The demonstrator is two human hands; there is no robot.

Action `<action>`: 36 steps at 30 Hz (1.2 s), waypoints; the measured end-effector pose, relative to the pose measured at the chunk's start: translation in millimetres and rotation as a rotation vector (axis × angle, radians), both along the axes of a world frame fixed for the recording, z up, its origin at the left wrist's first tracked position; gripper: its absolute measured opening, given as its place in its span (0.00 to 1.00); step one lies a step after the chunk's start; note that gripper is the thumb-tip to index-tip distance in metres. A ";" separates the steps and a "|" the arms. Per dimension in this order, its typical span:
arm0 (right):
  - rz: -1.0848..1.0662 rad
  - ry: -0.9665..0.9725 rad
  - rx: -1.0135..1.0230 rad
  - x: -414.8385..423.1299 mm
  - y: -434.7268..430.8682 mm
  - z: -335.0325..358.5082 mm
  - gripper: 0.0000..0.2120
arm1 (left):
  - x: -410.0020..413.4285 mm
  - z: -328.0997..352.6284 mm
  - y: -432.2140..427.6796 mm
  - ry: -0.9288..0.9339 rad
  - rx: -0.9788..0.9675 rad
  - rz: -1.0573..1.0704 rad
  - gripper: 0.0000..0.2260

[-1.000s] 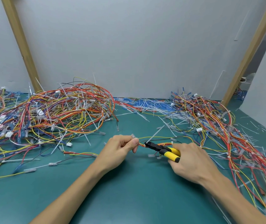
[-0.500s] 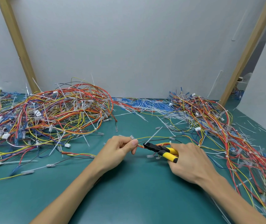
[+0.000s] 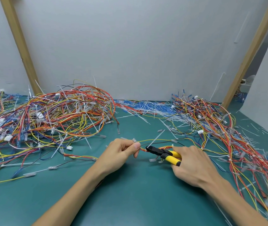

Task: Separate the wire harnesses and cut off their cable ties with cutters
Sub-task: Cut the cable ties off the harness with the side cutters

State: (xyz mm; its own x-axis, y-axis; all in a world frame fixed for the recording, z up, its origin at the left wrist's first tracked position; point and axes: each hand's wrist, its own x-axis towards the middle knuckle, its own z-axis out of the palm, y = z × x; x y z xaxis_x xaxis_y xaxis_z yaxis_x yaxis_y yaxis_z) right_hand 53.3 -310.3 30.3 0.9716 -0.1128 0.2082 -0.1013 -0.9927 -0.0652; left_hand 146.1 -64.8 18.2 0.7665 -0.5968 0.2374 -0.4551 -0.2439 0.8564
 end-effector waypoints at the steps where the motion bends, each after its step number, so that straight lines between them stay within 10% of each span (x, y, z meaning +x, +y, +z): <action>1: 0.000 0.002 -0.001 -0.1 0.2 0.4 0.10 | 0.0 -0.3 0.0 0.002 -0.002 -0.003 0.20; 20: -0.019 -0.133 -0.037 -5.7 7.9 7.4 0.11 | -4.9 3.0 -0.4 -0.015 -0.014 0.069 0.19; 36: 0.136 -0.496 0.625 -1.2 22.9 -1.2 0.14 | -16.2 5.0 -11.9 -0.065 -0.002 -0.094 0.14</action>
State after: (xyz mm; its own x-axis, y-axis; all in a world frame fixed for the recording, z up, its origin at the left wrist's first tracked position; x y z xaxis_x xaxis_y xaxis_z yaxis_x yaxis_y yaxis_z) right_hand 52.1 -287.3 29.1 0.7962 -0.2386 0.5560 0.2041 -0.7592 -0.6180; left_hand 130.0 -76.7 23.3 0.6898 -0.6651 0.2861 -0.5307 -0.1957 0.8247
